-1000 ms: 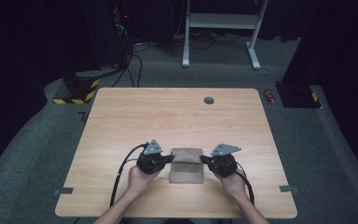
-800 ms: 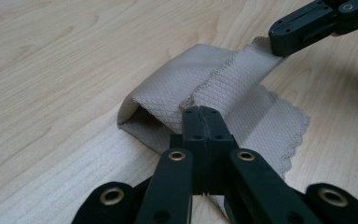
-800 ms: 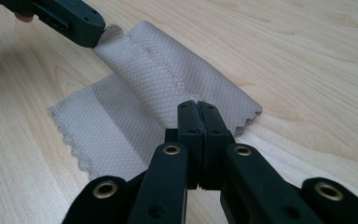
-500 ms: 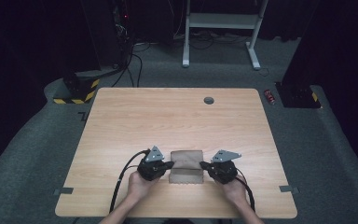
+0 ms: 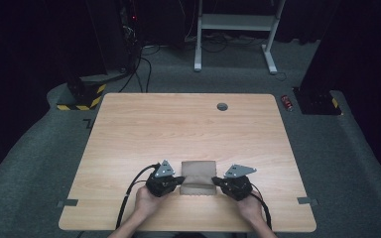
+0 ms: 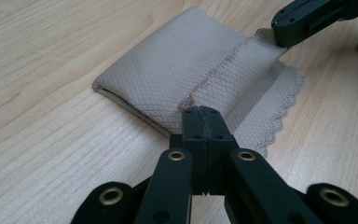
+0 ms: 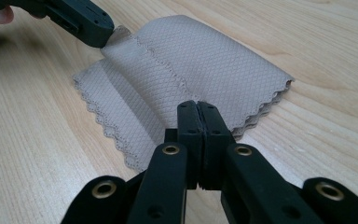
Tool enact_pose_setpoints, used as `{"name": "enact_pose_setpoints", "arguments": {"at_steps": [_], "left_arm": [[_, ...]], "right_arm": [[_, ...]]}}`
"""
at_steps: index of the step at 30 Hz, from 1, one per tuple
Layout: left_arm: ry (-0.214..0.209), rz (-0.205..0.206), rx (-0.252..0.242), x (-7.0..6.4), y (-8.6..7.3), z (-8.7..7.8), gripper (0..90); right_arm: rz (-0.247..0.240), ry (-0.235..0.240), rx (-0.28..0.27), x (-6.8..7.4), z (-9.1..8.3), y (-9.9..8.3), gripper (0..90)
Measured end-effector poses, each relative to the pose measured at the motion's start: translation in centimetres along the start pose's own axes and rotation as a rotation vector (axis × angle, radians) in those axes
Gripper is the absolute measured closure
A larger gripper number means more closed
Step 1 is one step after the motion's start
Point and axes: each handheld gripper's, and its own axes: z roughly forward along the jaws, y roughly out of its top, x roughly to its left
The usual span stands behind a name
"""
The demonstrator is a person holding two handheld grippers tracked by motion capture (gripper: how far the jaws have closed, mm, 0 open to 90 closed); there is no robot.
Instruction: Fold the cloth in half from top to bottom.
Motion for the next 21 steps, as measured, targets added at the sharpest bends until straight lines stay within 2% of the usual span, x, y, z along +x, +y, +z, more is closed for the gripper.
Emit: {"name": "enact_pose_setpoints", "arguments": {"at_steps": [4, 9, 21], "left_arm": [[0.004, 0.006, 0.006, -0.15, -0.1, -0.01, 89.5], [0.007, 0.013, 0.014, -0.19, -0.27, -0.01, 89.4], [-0.011, -0.004, 0.031, -0.19, -0.65, 0.28, 89.3]], "right_arm": [[0.001, 0.005, -0.001, 0.11, -0.04, -0.17, 88.5], [-0.02, 0.001, 0.013, 0.46, 0.08, -0.24, 88.6], [-0.008, 0.007, 0.022, 0.54, 0.37, -0.87, 88.5]]}}
